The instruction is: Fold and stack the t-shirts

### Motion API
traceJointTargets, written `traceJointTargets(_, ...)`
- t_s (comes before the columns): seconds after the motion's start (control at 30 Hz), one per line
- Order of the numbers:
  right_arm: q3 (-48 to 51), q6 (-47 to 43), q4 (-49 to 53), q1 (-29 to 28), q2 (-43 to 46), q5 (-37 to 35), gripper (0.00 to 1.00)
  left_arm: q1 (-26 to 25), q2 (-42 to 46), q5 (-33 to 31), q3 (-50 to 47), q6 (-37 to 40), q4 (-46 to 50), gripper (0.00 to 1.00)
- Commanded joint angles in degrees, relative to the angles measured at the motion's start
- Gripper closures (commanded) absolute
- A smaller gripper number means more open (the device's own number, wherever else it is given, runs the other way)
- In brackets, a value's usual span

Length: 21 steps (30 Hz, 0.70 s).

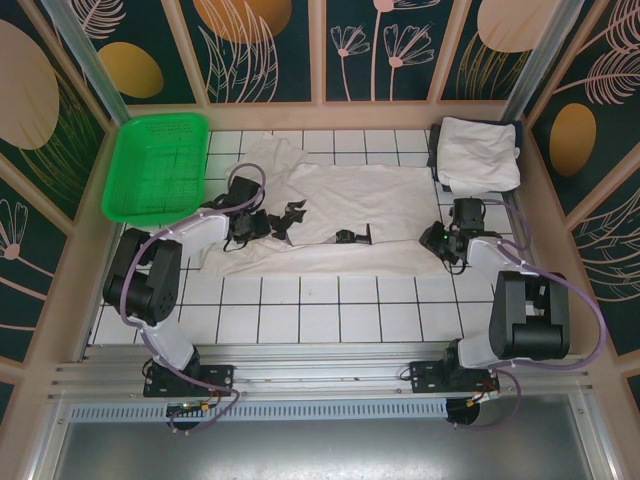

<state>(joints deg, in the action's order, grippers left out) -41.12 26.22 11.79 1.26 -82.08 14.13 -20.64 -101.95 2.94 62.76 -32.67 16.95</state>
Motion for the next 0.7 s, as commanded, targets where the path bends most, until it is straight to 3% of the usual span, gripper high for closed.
traceJointTargets(0.0, 0.50, -0.64, -1.88, 0.50, 1.16, 1.49, 0.75, -1.44, -3.75, -0.52, 4.70, 3.75, 3.65, 0.84)
traceJointTargets(0.2, 0.83, -0.90, -2.11, 0.51, 1.00, 2.25, 0.74, -2.95, -10.35, -1.79, 12.11, 6.95, 7.04, 0.91)
traceJointTargets(0.67, 2.08, -0.90, -3.42, 0.49, 0.96, 3.69, 0.74, -4.41, -13.75, -2.44, 19.72, 8.49, 9.50, 0.96)
